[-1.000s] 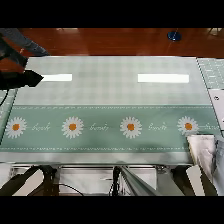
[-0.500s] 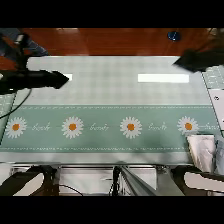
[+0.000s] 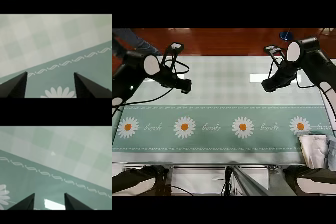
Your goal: Fold the shirts.
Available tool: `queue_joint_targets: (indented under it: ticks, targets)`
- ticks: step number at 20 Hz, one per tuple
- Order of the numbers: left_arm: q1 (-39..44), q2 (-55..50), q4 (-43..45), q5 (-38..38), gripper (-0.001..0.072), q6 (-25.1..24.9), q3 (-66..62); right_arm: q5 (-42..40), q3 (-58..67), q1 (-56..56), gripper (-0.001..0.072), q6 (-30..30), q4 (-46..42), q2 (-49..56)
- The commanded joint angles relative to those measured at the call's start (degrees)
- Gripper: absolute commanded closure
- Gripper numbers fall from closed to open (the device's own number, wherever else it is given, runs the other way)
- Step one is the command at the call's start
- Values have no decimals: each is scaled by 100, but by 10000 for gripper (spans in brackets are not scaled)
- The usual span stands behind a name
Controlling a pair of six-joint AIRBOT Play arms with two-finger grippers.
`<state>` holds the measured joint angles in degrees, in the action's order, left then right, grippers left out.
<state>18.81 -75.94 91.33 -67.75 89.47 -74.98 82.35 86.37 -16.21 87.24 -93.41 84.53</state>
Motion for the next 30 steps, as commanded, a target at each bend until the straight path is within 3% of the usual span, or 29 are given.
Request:
queue_joint_targets:
  ticks: [1, 4, 9, 30]
  targets:
    - [96, -238, 358, -278, 24, 321, -407, -765, -378, -50, 244, 413, -188, -485]
    - [98, -424, 358, -232, 37, 321, -407, -1102, -1043, 116, 244, 433, -271, -876]
    - [98, -505, 361, -131, 37, 321, -407, -1488, -1091, 186, 244, 426, -577, -894]
    - [98, -505, 358, -131, 37, 321, -407, -1488, -1091, 186, 244, 426, -610, -894]
